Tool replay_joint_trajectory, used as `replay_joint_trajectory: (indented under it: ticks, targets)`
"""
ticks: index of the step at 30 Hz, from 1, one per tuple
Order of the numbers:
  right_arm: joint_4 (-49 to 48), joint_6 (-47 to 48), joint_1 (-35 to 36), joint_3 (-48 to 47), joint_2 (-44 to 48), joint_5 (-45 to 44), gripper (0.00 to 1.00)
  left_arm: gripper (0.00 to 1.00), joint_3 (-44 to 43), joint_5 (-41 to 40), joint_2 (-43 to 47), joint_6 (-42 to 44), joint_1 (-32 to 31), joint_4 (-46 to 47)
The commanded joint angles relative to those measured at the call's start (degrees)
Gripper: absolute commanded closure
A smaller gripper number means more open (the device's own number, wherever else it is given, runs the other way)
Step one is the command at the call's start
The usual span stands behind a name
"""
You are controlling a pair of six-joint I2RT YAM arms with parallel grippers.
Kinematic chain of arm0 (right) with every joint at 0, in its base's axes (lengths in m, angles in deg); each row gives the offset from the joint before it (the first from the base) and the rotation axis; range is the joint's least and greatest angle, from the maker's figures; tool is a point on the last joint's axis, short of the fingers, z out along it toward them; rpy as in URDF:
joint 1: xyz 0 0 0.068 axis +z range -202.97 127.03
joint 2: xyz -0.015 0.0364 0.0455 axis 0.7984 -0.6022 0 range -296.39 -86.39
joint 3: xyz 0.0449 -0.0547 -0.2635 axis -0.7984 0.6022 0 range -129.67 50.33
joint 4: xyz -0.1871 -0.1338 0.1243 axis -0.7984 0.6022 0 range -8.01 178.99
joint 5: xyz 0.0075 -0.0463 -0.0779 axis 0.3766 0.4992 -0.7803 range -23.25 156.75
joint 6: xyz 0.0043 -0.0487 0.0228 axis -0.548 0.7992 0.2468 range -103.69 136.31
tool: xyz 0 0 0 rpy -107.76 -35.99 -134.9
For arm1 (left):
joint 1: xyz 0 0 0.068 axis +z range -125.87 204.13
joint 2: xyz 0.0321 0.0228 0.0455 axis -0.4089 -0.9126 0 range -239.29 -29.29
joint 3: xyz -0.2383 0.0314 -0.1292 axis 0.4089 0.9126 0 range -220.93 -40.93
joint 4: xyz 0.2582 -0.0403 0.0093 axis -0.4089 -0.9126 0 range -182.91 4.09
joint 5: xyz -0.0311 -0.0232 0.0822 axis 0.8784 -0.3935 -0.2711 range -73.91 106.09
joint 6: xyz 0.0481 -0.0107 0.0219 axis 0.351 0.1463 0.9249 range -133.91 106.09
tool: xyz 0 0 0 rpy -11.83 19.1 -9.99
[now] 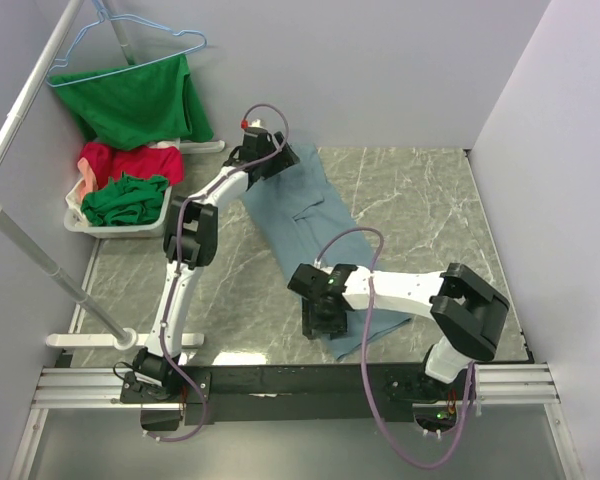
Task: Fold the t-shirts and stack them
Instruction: Fold the tshirt
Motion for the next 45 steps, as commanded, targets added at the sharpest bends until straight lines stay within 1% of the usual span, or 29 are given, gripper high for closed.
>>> replay_joint_trajectory:
  ticks: [1,3,4,5,6,9,10,11,13,14,15,16,17,19,20,21,23,26,29,36,41,45]
  targets:
    - [7.2,-1.5,1.6,-4.4,2.8,-7.7,0.37,0.19,1.7,7.2,4.2,1.4,1.0,14.3]
    - [9.5,-1.7,1.7,-5.5,5.8,-10.7,0.36,0.19,6.6,8.5,9.0,2.4,1.1,17.4]
    - [10.1,-1.8,1.7,-5.8,7.0,-13.3,0.36,0.19,8.6,8.4,11.0,2.8,1.1,20.5]
    - [10.5,-1.7,1.7,-5.7,10.1,-14.7,0.36,0.18,11.7,7.5,15.0,3.2,1.1,20.8]
    - [10.7,-1.6,1.8,-5.6,11.7,-15.8,0.36,0.18,12.6,5.5,16.8,4.0,1.1,20.4]
    - [11.1,-0.3,0.7,-5.0,16.2,-19.7,0.36,0.18,13.4,2.3,22.4,5.5,1.0,13.9]
    - [10.9,0.4,-0.3,-4.5,16.8,-19.9,0.36,0.18,13.4,0.4,23.5,5.9,1.0,10.0]
    - [9.6,3.1,-2.6,-4.0,17.2,-19.9,0.36,0.18,13.8,-0.5,25.7,6.2,0.9,6.0]
    - [7.6,6.4,-4.7,-3.3,16.8,-20.2,0.36,0.19,15.3,-5.1,28.2,6.6,0.4,1.2]
    - [5.3,10.8,-6.1,-3.3,15.5,-19.9,0.36,0.19,18.0,-5.9,30.8,6.7,0.2,-2.2]
    - [4.3,12.8,-7.8,-3.5,14.8,-20.3,0.25,0.19,19.8,-6.6,32.4,6.4,0.0,-3.3]
    - [2.9,15.2,-8.5,-3.7,14.0,-20.8,0.16,0.2,22.0,-6.6,34.0,6.1,-0.2,-4.3]
    - [0.0,19.9,-9.1,-3.8,12.0,-21.0,0.06,0.2,27.1,-6.6,37.8,5.8,-0.4,-4.3]
    - [-1.3,23.1,-12.2,-5.5,9.4,-20.3,0.01,0.2,32.7,-8.2,41.7,4.4,-0.8,-3.5]
    - [-2.9,25.8,-13.3,-5.9,7.2,-20.2,0.0,0.2,37.1,-9.2,45.1,4.1,-1.3,-3.3]
    - [-3.7,26.8,-15.9,-6.1,6.3,-19.7,0.0,0.2,38.9,-9.7,46.6,3.8,-1.6,-3.0]
    - [-5.7,28.9,-17.9,-6.5,4.4,-17.7,0.0,0.2,43.0,-11.6,50.4,3.5,-2.5,-3.6]
    - [-7.9,31.0,-20.9,-5.8,3.8,-15.0,0.0,0.2,46.7,-12.2,53.9,3.9,-3.3,-4.6]
    - [-9.8,32.8,-22.9,-3.9,3.6,-10.6,0.0,0.2,49.3,-12.6,56.3,3.6,-3.5,-5.1]
    - [-13.4,34.1,-23.0,1.3,5.3,-1.9,0.0,0.2,51.5,-13.0,58.1,4.0,-4.1,-4.8]
    - [-13.8,34.6,-23.0,3.9,5.9,0.3,0.01,0.2,50.5,-13.9,57.0,4.6,-4.1,-5.3]
    - [-12.3,35.0,-23.0,3.5,3.6,-0.3,0.01,0.2,49.7,-13.8,55.6,4.8,-4.1,-5.7]
